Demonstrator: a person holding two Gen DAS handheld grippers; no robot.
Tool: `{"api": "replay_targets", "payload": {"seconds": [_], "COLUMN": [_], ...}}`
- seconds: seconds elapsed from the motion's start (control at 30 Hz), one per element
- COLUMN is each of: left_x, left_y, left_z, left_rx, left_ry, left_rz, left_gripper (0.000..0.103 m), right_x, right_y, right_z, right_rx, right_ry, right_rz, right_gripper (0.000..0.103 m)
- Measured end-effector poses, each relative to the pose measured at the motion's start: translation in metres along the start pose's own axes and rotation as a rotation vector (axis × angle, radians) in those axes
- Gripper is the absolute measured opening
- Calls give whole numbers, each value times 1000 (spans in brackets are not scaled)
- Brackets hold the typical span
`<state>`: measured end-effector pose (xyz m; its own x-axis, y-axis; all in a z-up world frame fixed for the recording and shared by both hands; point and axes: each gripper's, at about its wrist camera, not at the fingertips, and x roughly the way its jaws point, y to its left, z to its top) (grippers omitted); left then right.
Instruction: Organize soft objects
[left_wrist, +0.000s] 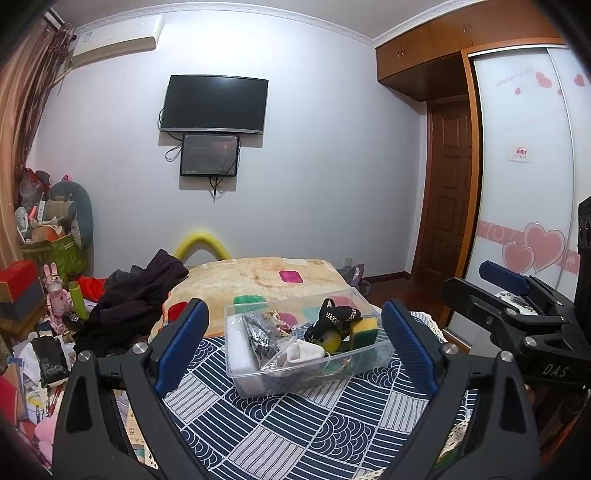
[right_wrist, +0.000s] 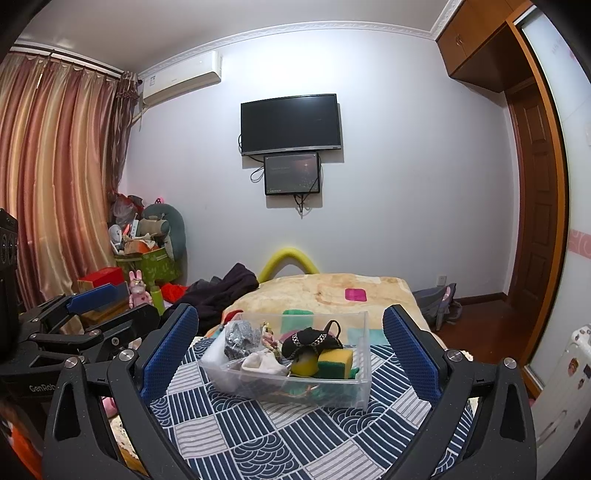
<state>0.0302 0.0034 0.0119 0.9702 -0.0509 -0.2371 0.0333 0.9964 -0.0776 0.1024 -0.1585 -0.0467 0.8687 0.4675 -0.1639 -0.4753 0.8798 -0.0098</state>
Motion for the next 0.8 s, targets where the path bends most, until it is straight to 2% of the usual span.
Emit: {"api": "replay_targets", "payload": {"seconds": [0.8], "left_x": [1], "left_y": [-2], "left_z": [-1], "left_rx": [10], "left_ry": [20], "left_rz": [-17], "left_gripper": [96], "right_x": [-5], "right_y": [0], "right_z": [1], "right_rx": [7], "right_ry": [1], "right_rz": [-18], "right_gripper": [100]}}
